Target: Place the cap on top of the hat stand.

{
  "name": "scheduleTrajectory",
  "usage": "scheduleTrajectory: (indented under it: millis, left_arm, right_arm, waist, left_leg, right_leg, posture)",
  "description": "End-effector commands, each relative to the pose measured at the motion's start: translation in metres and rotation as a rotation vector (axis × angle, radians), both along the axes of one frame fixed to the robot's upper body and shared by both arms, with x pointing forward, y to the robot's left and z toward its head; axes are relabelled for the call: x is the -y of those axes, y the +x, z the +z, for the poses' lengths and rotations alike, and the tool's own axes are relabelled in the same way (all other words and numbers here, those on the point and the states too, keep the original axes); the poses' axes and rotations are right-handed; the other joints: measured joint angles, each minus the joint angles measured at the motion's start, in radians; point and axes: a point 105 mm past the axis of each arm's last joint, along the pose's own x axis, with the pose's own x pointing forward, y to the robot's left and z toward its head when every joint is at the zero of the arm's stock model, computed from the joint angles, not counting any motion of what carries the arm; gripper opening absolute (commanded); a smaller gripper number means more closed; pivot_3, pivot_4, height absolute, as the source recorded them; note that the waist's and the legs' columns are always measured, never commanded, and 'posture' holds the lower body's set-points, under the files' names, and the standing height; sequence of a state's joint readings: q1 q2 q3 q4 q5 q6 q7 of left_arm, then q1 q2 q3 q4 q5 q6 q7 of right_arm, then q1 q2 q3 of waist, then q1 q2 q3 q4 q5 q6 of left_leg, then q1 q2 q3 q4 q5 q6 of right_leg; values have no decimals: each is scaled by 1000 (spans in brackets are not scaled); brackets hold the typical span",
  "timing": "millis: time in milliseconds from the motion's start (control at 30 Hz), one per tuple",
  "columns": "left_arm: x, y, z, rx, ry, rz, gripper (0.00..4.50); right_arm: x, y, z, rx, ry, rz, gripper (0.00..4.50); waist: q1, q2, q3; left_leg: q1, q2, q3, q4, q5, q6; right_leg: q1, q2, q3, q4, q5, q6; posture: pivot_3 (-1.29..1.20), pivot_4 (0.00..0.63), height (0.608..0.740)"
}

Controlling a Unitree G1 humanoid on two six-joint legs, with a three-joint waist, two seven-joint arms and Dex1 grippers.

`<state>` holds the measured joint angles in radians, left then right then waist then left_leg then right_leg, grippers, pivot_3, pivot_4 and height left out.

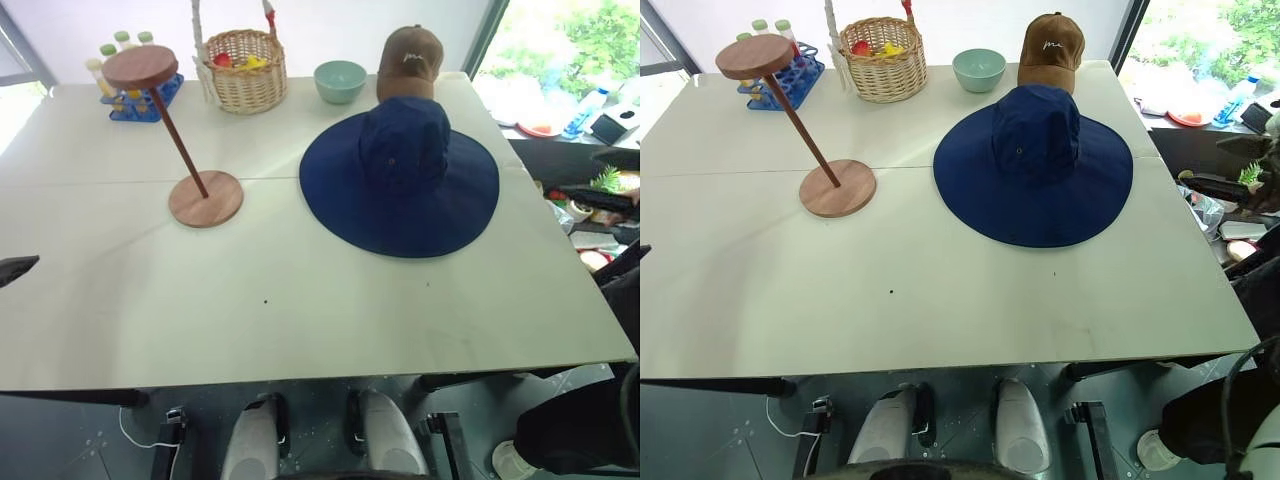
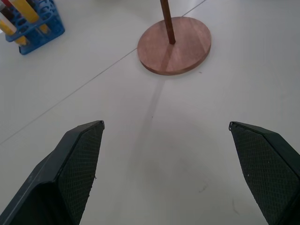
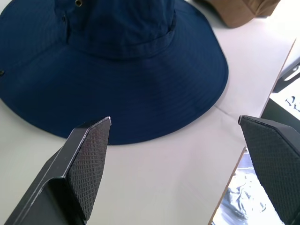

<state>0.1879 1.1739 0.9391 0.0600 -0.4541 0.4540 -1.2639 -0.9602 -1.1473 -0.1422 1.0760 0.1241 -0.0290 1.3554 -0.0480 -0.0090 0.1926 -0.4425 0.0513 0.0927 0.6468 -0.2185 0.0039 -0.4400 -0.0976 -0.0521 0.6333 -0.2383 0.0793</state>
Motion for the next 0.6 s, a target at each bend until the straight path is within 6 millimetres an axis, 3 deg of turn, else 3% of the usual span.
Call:
scheduleTrajectory:
  millis: [33,333,433,600]
  left_arm:
    - [3,-3,16,66,36,-8,4473]
    - [14,12,28,120,-17,-30,4473]
    - [38,22,35,126,-78,-114,4473]
    - [96,35,56,116,-234,-338,4473]
  right_arm:
    - [-1,2,6,36,-13,1,4500]
    - [-2,7,5,74,-39,-11,4500]
    - [-5,9,8,84,-63,-6,4500]
    - [-14,15,5,89,-178,-2,4500]
  waist:
    - [1,0,0]
    - [3,0,0]
    - [4,0,0]
    - [4,0,0]
  left_leg:
    - [0,0,0,0,0,0]
    - [0,0,0,1,1,0]
    - [0,0,0,1,1,-1]
    - [0,0,-1,2,2,-1]
  right_leg:
    - [0,0,0,0,0,0]
    - [0,0,0,1,1,1]
    - [1,0,0,2,2,3]
    - [2,0,0,3,2,4]
  posture:
    - [0,150,740]
    - [0,150,740]
    - [0,150,740]
    - [0,150,740]
